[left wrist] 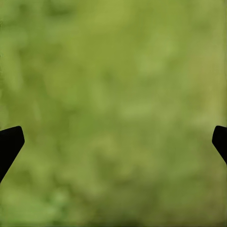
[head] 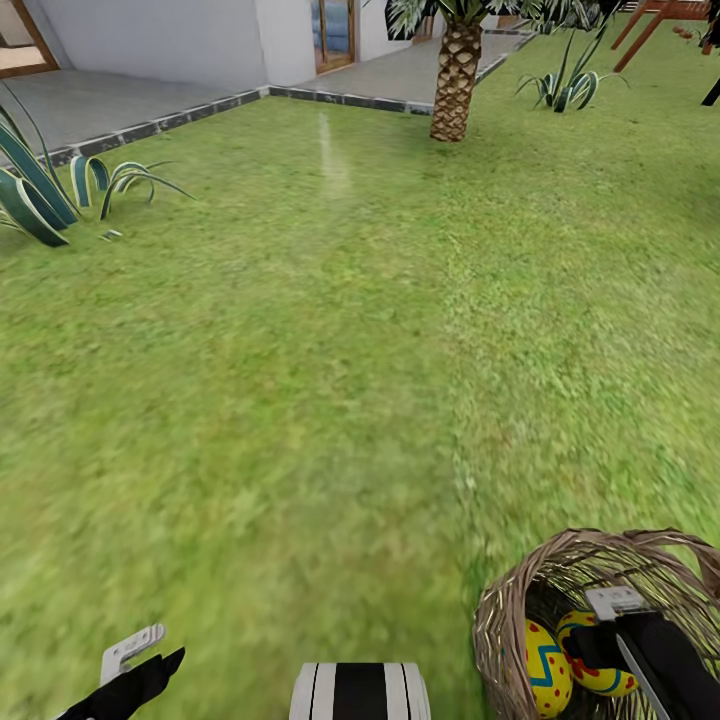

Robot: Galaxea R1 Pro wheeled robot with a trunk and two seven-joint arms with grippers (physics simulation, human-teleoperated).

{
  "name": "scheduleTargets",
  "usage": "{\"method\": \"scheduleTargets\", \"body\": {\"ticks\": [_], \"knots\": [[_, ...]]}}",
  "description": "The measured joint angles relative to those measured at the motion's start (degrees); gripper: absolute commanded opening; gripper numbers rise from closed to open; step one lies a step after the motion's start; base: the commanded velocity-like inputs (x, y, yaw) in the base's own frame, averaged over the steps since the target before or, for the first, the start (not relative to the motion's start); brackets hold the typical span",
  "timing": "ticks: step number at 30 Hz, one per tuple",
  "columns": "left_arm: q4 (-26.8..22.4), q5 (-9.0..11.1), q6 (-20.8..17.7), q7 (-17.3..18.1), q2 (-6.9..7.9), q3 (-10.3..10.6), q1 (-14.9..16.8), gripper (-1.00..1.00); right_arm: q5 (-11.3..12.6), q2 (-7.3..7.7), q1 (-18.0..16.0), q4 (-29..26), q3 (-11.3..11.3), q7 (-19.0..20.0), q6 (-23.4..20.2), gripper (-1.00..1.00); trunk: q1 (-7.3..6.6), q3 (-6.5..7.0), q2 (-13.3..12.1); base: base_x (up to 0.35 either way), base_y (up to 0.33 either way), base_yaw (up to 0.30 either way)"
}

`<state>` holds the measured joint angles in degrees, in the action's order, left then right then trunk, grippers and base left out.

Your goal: Take the three Easter eggs out of the wicker basket on the lawn in the garden, then place them on the lawn next to a single tree (choose any tree) so that all three eggs are next to the same tree and none are left in the basket.

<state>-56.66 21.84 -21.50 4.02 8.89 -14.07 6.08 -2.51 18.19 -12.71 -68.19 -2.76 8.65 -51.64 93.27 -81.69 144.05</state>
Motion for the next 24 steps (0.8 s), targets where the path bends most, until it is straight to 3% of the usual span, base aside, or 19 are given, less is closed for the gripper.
{"method": "scheduleTargets", "body": {"ticks": [6,13,18,24], "knots": [[0.0,0.0,0.0,0.0,0.01,0.0,0.0,1.0,0.0,0.14,0.0,0.0,-0.3,0.0,0.0,1.0,0.0,0.0,0.0,0.0,0.0,0.0],[0.0,0.0,0.0,0.0,-0.02,0.0,0.0,1.0,0.0,0.22,0.0,-0.1,-0.4,0.0,-0.2,1.0,0.18,-1.54,0.1,0.0,0.0,0.0],[0.1,0.0,0.0,0.0,-0.07,0.1,0.0,1.0,-0.1,0.82,0.0,-0.4,-3.0,0.0,-0.2,1.0,0.31,-2.65,0.2,0.0,0.0,0.0],[0.1,0.0,0.0,0.0,-0.08,0.1,0.0,1.0,0.0,1.42,0.0,-0.6,-3.5,0.1,-0.3,1.0,0.36,-3.1,0.2,0.0,0.0,0.0]]}}
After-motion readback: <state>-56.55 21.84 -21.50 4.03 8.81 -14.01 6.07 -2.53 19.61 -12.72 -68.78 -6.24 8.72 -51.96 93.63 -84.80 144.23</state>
